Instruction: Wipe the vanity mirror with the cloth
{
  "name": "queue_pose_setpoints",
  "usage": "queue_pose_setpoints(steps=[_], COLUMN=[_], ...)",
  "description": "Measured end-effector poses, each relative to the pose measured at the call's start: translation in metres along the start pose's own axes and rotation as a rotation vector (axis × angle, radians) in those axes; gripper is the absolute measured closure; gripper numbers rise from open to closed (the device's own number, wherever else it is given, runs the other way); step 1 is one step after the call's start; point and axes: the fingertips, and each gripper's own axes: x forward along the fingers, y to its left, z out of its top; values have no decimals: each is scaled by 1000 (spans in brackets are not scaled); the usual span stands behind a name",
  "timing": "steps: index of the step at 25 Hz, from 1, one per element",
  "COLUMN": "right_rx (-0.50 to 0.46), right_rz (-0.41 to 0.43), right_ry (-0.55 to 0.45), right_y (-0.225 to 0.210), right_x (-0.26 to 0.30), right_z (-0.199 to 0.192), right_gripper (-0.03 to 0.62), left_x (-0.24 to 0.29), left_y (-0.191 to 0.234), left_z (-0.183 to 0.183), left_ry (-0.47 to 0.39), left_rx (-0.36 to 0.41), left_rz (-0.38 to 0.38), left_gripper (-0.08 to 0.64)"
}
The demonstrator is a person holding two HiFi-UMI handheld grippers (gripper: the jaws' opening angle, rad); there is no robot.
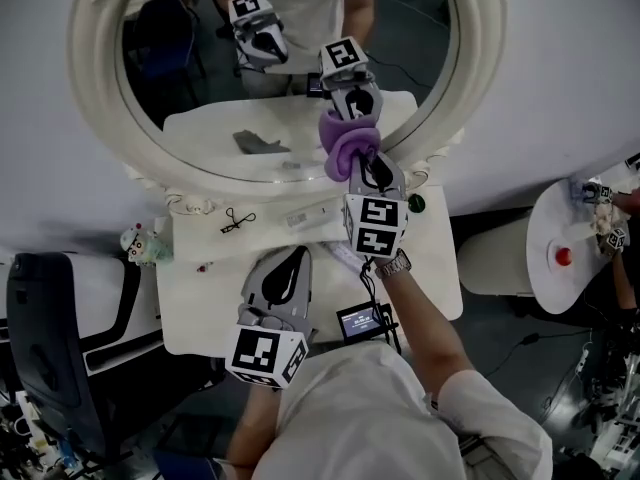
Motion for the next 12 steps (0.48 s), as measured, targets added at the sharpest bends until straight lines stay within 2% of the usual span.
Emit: queue_pose_setpoints(steps=[5,12], right_rx=[-20,-16], right_rz=[-40,-117], right_ry=[4,19], right_y=[-32,-45], right_x=[-3,-7], right_z=[-4,-7], right_gripper=[512,512], left_x=[13,-1], left_y=[-16,1], left_z=[-3,-1], left_ry=[5,-3], left_rx=[8,-5], left_rz=[-19,11], left_gripper=[560,560])
